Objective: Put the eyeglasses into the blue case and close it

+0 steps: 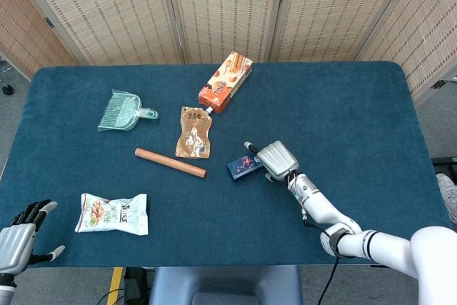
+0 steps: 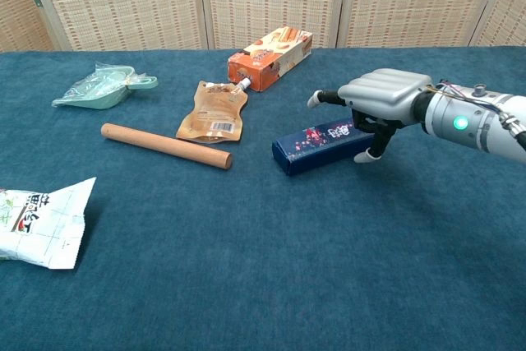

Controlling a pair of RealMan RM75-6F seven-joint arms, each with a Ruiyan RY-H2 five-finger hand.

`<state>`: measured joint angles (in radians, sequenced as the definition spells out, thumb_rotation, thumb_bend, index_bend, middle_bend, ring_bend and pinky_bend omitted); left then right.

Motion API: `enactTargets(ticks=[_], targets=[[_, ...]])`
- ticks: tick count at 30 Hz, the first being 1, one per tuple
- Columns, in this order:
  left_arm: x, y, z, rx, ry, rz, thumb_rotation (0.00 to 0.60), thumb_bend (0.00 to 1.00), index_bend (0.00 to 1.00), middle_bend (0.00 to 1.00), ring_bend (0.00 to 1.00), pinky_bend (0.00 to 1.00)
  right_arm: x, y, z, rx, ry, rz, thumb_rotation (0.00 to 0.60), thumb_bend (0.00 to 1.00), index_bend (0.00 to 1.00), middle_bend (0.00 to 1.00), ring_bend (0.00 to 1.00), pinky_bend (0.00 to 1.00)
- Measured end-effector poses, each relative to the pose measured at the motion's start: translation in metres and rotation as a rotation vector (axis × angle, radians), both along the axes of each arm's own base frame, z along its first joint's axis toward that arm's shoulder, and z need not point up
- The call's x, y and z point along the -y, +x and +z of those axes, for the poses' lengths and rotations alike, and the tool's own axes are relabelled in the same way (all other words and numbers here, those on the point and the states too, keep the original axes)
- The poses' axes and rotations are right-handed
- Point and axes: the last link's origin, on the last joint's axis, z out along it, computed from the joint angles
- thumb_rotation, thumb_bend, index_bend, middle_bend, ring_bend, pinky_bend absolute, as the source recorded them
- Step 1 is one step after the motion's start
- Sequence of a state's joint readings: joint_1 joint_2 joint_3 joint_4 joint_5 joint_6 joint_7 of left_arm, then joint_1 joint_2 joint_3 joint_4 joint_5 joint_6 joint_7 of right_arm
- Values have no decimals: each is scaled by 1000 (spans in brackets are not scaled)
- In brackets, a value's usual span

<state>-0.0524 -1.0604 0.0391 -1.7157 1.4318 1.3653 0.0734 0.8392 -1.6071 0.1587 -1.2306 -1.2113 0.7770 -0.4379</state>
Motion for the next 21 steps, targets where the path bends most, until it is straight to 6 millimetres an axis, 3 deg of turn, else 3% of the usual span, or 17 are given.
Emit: enactTargets(ticks=[4,8,12,13,15,17,19,21], targets=[[0,-1,1,-1,1,5,600,196,173,132,106,216,7,4,-7,-11,8,-18,600,365,299,957,1000,1000],[1,-2,1,-3,3,10,600,196,173,132,106,216,12,6,-8,14,-3,-34,600,503,628,973,1000,1000],[0,-1,0,-1,-1,8,600,196,173,132,106,216,13,5,-7,15,-11,-30,600,500,653,977,1000,1000],[0,-1,0,0,-2,7,600,195,173,132,106,216,12,4,-6,18,-12,-29,600,463,621,977,1000,1000],[-1,-1,-1,1,-5,4,600,195,173,132,106,216,10,4,-4,22,-10,-29,600,372,454,976,1000,1000],[-3,0,-2,1,-6,-1,600,195,173,132,106,216,8,3,-1,27,-8,-28,600,296,186,972,1000,1000],[-5,1,-2,2,-6,-6,600,196,173,132,106,216,4,3,4,35,-11,-26,600,277,63,965,1000,1000],[-7,2,-2,1,-6,-10,600,196,173,132,106,216,2,1,11,47,-23,-24,600,270,7,953,1000,1000]])
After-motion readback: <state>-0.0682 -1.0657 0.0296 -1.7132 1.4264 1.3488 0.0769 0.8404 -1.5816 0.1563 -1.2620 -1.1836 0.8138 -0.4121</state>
